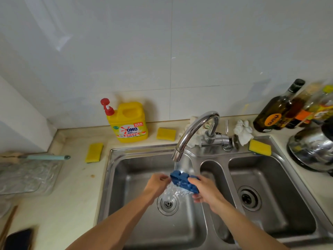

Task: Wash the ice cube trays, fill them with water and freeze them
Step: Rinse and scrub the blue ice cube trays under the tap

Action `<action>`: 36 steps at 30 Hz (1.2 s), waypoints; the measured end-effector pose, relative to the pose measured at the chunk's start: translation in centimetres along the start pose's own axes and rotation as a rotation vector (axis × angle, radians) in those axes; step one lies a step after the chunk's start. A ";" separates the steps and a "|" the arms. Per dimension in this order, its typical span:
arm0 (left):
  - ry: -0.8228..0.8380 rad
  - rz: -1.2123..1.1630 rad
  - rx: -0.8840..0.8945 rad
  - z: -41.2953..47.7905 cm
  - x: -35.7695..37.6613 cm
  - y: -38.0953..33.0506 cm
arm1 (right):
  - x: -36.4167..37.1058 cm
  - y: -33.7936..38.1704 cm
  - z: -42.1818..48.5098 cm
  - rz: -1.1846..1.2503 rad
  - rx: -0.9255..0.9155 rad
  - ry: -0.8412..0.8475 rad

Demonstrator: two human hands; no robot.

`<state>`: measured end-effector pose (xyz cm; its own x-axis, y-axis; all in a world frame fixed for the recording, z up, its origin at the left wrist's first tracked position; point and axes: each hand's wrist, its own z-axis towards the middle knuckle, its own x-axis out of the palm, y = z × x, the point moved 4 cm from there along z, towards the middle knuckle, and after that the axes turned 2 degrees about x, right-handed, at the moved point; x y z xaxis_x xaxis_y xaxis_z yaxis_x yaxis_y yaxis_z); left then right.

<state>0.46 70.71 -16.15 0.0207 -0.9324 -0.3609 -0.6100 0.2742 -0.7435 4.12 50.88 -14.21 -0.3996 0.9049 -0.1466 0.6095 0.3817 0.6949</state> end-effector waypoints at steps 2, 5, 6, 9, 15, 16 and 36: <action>0.016 0.076 -0.030 -0.4 0.0 1.1 | -0.3 -1.0 -0.4 -0.055 -0.051 -0.034; 0.044 0.169 -0.027 -0.7 0.0 1.5 | -1.0 -1.8 -1.5 -0.163 -0.157 -0.080; 0.050 0.202 -0.020 -0.7 0.1 1.4 | -1.2 -1.7 -1.9 -0.190 -0.200 -0.096; 0.067 0.262 -0.001 -0.5 0.5 0.5 | -2.3 -0.4 -3.3 -0.223 -0.340 -0.179; 0.125 0.327 0.135 -0.6 3.0 -2.0 | -6.8 2.7 -6.4 -0.266 -0.521 -0.410; 0.143 0.340 0.161 -0.7 3.7 -2.6 | -7.8 3.3 -7.2 -0.261 -0.551 -0.451; 0.114 0.398 0.244 -2.0 13.6 -9.4 | -25.3 0.1 -9.8 -0.334 -0.812 -0.762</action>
<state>4.95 54.99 -12.94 -0.2725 -0.7596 -0.5905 -0.3483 0.6500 -0.6754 7.59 26.20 -3.56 0.2265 0.7663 -0.6012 -0.1774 0.6394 0.7482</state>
